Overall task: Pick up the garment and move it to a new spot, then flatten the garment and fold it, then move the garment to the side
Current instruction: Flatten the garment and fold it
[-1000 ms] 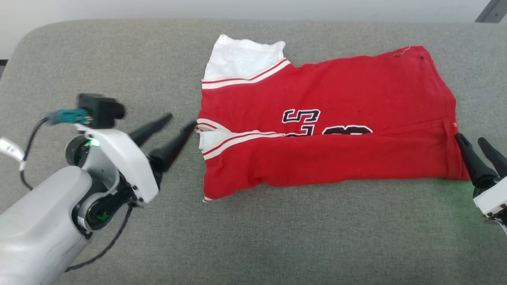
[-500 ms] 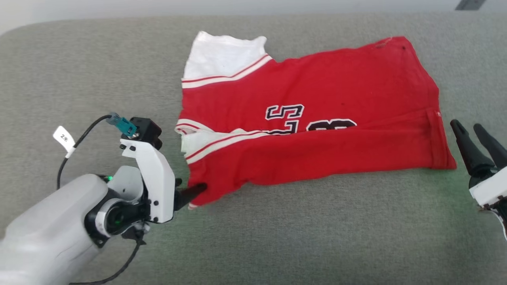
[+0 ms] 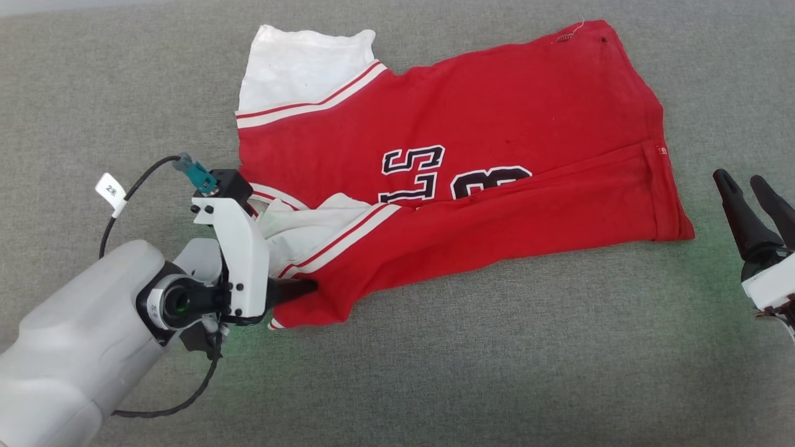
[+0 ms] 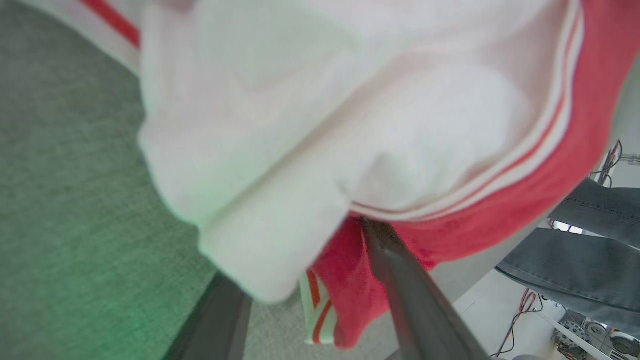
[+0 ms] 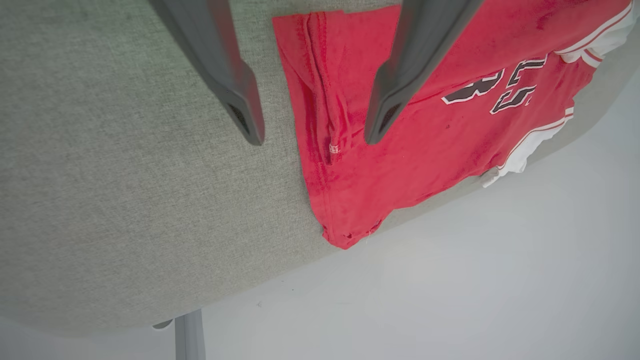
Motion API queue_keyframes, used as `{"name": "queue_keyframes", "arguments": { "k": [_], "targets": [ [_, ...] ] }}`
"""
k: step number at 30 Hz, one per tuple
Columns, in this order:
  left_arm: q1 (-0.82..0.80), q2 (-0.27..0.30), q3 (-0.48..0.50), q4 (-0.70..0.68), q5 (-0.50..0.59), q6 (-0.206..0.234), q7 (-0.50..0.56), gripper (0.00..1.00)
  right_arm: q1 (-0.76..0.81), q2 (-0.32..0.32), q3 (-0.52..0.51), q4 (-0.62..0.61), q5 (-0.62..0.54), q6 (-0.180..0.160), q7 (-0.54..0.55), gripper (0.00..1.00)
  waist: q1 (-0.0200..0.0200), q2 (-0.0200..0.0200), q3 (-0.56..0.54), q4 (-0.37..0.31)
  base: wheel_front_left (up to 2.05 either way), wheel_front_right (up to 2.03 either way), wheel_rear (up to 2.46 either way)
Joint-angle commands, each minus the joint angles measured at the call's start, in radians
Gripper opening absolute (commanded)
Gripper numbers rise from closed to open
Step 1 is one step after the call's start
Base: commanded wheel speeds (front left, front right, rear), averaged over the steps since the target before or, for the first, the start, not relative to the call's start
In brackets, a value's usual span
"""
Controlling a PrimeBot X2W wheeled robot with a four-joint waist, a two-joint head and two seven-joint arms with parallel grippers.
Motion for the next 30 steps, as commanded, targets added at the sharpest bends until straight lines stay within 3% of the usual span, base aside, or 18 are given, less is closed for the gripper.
{"name": "queue_keyframes", "arguments": {
  "k": [1,7,18,25,26,27,28,29,30],
  "targets": [
    [0.040,-0.064,-0.042,0.030,0.004,-0.007,0.005,0.00,-0.011,-0.010,0.006,-0.009,-0.013,0.000,0.009,1.00,0.0000,-0.0001,0.003,-0.001,0.00,0.00,0.00],
    [0.027,-0.076,-0.036,0.043,0.008,-0.027,-0.001,0.00,-0.017,-0.070,0.064,-0.028,-0.067,0.000,0.089,1.00,0.0000,-0.0001,0.010,0.004,0.00,0.00,0.00],
    [-0.018,-0.123,-0.026,0.062,0.041,-0.070,-0.055,0.00,-0.104,-0.210,0.245,-0.028,-0.166,0.000,0.424,1.00,0.0000,-0.0001,0.046,0.035,0.00,0.00,0.00],
    [-0.036,-0.160,-0.025,0.093,0.054,-0.093,-0.072,0.00,-0.167,-0.202,0.300,0.072,-0.182,-0.001,0.490,1.00,0.0000,-0.0001,0.061,0.058,0.00,0.00,0.00],
    [-0.038,-0.165,-0.024,0.097,0.055,-0.097,-0.078,0.00,-0.169,-0.205,0.310,0.082,-0.189,-0.001,0.497,0.95,0.0000,-0.0001,0.061,0.062,0.00,0.00,0.00],
    [-0.039,-0.167,-0.021,0.102,0.058,-0.101,-0.085,0.00,-0.169,-0.207,0.321,0.089,-0.191,-0.001,0.501,0.49,0.0000,-0.0001,0.060,0.064,0.00,0.00,0.00],
    [-0.038,-0.168,-0.019,0.107,0.059,-0.104,-0.092,0.00,-0.169,-0.205,0.328,0.094,-0.183,-0.001,0.502,0.32,0.0000,-0.0001,0.059,0.066,0.00,0.00,0.00],
    [-0.035,-0.169,-0.018,0.112,0.060,-0.109,-0.096,0.00,-0.167,-0.201,0.332,0.098,-0.171,-0.001,0.502,0.00,0.0000,-0.0001,0.056,0.067,0.00,0.00,0.00],
    [-0.031,-0.169,-0.017,0.117,0.060,-0.114,-0.101,0.00,-0.165,-0.202,0.336,0.101,-0.167,-0.001,0.500,0.00,0.0000,-0.0001,0.052,0.069,0.00,0.00,0.00]
  ]
}}
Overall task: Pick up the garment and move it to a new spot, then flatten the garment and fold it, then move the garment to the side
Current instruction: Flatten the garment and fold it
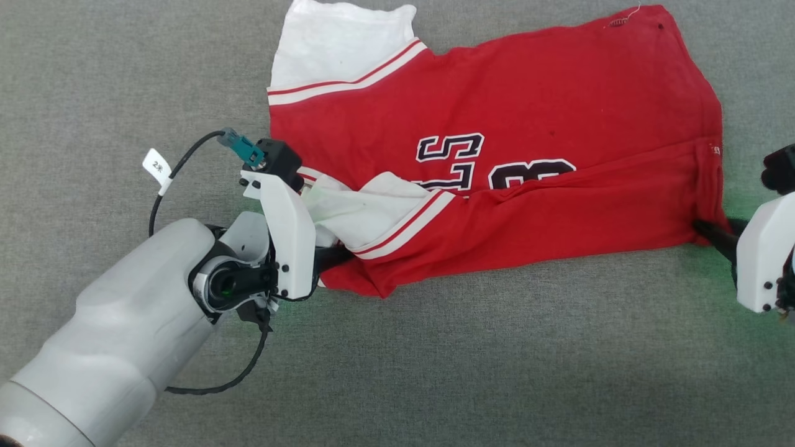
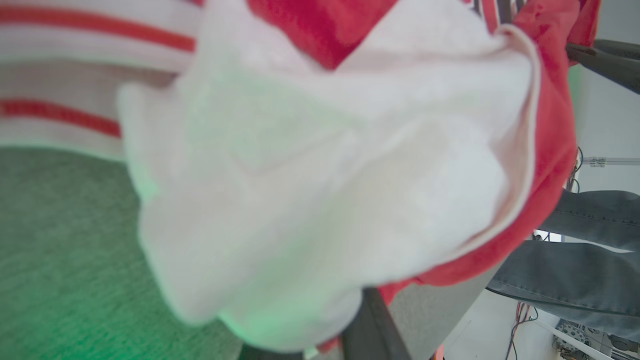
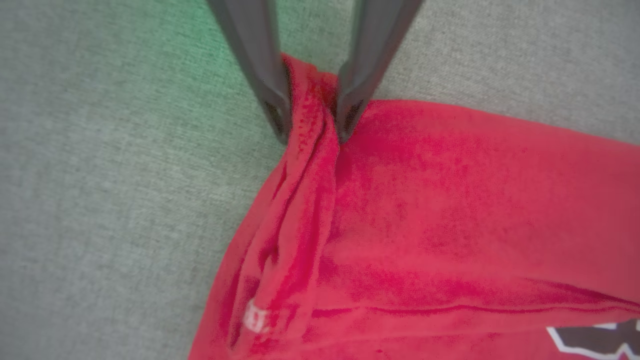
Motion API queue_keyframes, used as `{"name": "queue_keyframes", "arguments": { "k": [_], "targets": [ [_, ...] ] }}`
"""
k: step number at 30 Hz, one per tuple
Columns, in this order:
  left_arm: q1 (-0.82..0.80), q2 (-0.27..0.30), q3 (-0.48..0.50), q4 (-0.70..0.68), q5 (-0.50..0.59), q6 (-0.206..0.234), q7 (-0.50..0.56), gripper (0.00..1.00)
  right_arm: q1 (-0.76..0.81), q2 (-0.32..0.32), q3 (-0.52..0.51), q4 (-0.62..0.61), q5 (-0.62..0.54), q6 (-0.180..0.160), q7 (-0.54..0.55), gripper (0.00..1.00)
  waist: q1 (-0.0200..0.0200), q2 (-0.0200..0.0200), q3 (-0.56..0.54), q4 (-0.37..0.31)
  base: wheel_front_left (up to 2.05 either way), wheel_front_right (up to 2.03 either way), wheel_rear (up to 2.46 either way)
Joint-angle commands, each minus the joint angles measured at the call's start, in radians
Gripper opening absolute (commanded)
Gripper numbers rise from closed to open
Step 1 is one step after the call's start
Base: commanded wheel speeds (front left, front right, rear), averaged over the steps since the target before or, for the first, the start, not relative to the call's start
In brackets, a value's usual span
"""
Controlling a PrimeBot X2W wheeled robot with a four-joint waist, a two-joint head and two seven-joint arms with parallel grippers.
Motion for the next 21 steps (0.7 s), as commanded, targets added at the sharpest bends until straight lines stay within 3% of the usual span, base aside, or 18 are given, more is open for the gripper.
{"name": "queue_keyframes", "arguments": {
  "k": [1,6,14,21],
  "targets": [
    [0.041,-0.032,-0.023,0.023,0.011,0.003,-0.006,0.00,0.028,0.010,0.023,0.025,0.002,-0.002,0.008,0.00,0.0000,-0.0001,-0.008,0.003,0.00,0.00,0.00],
    [0.065,-0.005,-0.009,0.021,-0.002,-0.023,-0.031,0.00,0.052,-0.005,0.013,0.007,0.020,-0.002,-0.035,0.00,0.0000,-0.0001,-0.039,0.008,0.00,0.00,0.00],
    [0.118,0.093,0.019,-0.063,-0.032,-0.051,-0.062,0.00,0.189,-0.030,-0.051,-0.105,0.065,-0.002,-0.062,0.00,0.0000,-0.0001,-0.095,0.021,0.00,0.00,0.00],
    [0.174,0.188,0.040,-0.196,-0.073,-0.035,-0.051,0.00,0.335,-0.056,-0.118,-0.227,0.086,-0.002,-0.017,0.00,0.0000,-0.0001,-0.109,0.020,0.00,0.00,0.00]
  ]
}}
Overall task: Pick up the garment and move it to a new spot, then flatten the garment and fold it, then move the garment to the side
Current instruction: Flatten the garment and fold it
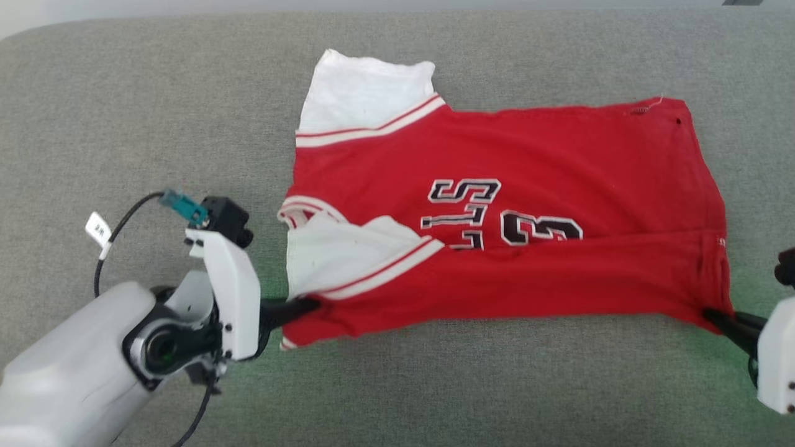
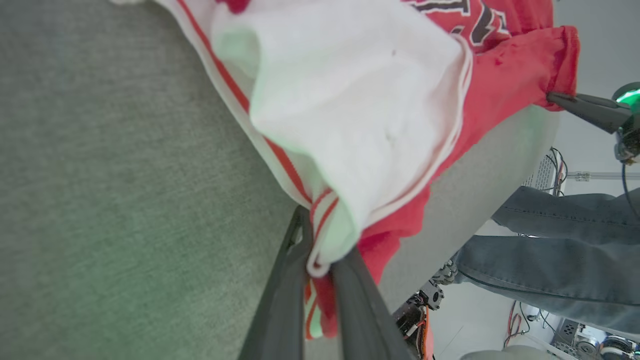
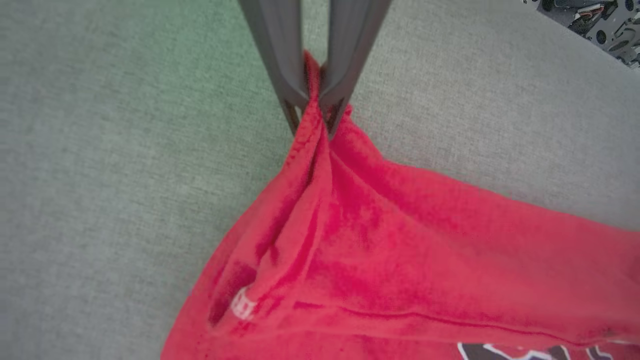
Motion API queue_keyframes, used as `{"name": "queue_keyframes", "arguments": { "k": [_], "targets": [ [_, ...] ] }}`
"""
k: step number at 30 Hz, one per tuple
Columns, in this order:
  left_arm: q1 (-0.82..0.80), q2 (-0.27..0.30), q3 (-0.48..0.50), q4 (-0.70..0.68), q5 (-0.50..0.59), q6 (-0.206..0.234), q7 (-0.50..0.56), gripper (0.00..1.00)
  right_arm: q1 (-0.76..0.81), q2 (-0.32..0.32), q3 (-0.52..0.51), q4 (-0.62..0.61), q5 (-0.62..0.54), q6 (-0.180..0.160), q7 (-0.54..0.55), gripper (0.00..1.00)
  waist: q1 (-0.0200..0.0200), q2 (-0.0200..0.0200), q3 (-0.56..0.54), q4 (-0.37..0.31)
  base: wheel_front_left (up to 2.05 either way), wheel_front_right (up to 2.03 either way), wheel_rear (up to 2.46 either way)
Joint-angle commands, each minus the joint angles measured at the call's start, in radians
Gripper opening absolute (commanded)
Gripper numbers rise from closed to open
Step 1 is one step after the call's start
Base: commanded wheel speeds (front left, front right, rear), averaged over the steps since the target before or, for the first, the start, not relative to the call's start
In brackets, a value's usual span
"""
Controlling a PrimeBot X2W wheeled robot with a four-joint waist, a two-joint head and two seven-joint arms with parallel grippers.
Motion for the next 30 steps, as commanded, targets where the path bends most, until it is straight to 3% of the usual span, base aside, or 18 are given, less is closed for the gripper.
{"name": "queue_keyframes", "arguments": {
  "k": [1,8,9,10,11,12,13,14,20,26,30],
  "targets": [
    [0.015,0.004,0.002,-0.011,-0.008,0.004,0.008,0.00,0.011,-0.002,-0.006,-0.007,0.009,-0.001,0.003,0.00,0.0000,0.0000,0.000,-0.001,0.00,0.00,0.00],
    [0.079,0.113,0.009,-0.203,-0.012,0.078,-0.004,0.00,0.108,0.006,-0.096,-0.083,0.005,-0.001,0.048,0.00,0.0000,0.0000,0.006,-0.004,0.00,0.00,0.00],
    [0.081,0.115,0.012,-0.211,-0.005,0.087,-0.017,0.00,0.111,0.013,-0.102,-0.087,0.000,-0.001,0.049,0.09,0.0000,0.0000,0.007,-0.003,0.00,0.00,0.00],
    [0.086,0.113,0.014,-0.217,-0.006,0.095,-0.027,0.00,0.113,0.017,-0.108,-0.091,-0.005,-0.001,0.051,0.34,0.0000,0.0000,0.007,-0.003,0.00,0.00,0.00],
    [0.089,0.112,0.014,-0.222,-0.002,0.101,-0.035,0.24,0.111,0.023,-0.118,-0.096,-0.012,-0.001,0.042,0.75,0.0000,0.0000,0.008,-0.003,0.00,0.00,0.00],
    [0.089,0.112,0.017,-0.224,0.004,0.104,-0.047,0.52,0.108,0.033,-0.130,-0.096,-0.019,-0.001,0.032,1.00,0.0000,0.0000,0.008,-0.003,0.00,0.00,0.00],
    [0.091,0.111,0.021,-0.224,0.006,0.112,-0.057,0.92,0.106,0.043,-0.138,-0.098,-0.030,-0.001,0.024,1.00,0.0000,0.0000,0.008,-0.003,0.00,0.00,0.00],
    [0.094,0.110,0.022,-0.228,0.008,0.110,-0.065,1.00,0.104,0.053,-0.149,-0.101,-0.041,-0.001,0.014,1.00,0.0000,0.0000,0.007,-0.005,0.00,0.00,0.00],
    [0.108,0.135,0.091,-0.221,0.036,0.136,-0.212,1.00,0.068,0.148,-0.261,-0.123,-0.135,-0.001,-0.130,1.00,0.0000,0.0000,0.005,-0.029,0.00,0.00,0.00],
    [0.096,0.134,0.155,-0.132,0.153,0.190,-0.448,1.00,0.013,0.251,-0.259,-0.169,-0.267,-0.001,-0.404,1.00,0.0000,0.0000,0.008,-0.084,0.00,0.00,0.00],
    [0.041,0.098,0.195,-0.023,0.213,0.210,-0.572,1.00,-0.010,0.338,-0.258,-0.157,-0.309,-0.001,-0.562,1.00,0.0000,0.0000,0.007,-0.134,0.00,0.00,0.00]
  ]
}}
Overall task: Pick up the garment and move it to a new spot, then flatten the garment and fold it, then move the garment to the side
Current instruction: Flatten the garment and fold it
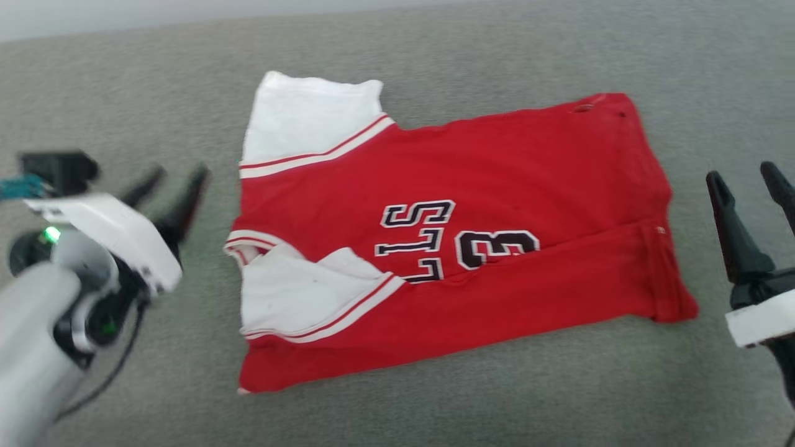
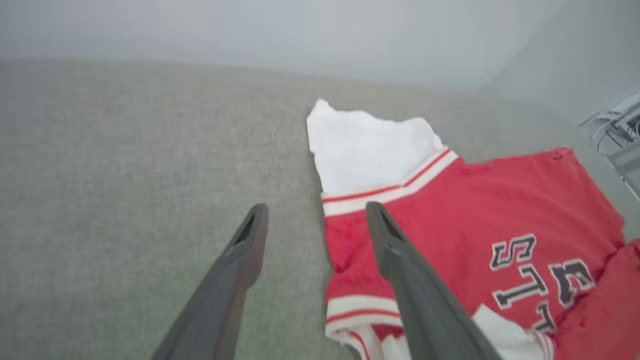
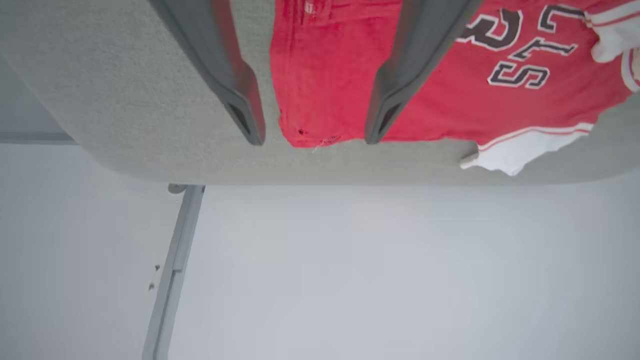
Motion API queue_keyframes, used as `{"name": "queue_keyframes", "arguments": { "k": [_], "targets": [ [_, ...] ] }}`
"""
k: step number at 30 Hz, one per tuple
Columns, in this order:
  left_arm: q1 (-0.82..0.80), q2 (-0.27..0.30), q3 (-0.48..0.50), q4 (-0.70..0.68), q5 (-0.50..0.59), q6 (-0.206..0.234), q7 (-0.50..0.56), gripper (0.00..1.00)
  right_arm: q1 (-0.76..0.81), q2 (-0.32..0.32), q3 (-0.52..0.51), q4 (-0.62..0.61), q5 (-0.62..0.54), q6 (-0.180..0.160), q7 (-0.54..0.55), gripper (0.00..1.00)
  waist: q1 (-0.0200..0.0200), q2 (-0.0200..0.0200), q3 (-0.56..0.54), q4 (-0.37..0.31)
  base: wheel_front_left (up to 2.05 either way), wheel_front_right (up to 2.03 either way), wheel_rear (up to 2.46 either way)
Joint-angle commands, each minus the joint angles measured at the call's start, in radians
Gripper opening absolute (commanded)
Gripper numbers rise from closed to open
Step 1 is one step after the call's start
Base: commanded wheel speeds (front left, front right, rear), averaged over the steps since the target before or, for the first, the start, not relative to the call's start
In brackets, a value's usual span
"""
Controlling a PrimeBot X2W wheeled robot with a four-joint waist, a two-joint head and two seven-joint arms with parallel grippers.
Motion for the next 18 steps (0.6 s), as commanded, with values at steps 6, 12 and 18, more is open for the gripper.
{"name": "queue_keyframes", "arguments": {
  "k": [6,12,18],
  "targets": [
    [-0.182,-0.072,0.020,0.197,0.096,-0.001,-0.070,1.00,-0.027,0.096,-0.002,0.010,-0.008,0.000,-0.138,1.00,0.0000,0.0000,0.022,-0.116,0.00,0.00,0.00],
    [-0.380,-0.120,-0.008,0.407,0.141,-0.021,0.056,1.00,-0.053,0.120,0.024,0.008,0.021,0.000,-0.168,1.00,0.0000,0.0000,0.068,-0.208,0.00,0.00,0.00],
    [-0.482,-0.128,-0.064,0.581,0.131,-0.035,0.327,1.00,-0.071,0.125,0.055,0.039,0.030,0.000,-0.181,1.00,0.0000,0.0000,0.101,-0.278,0.00,0.00,0.00]
  ]
}}
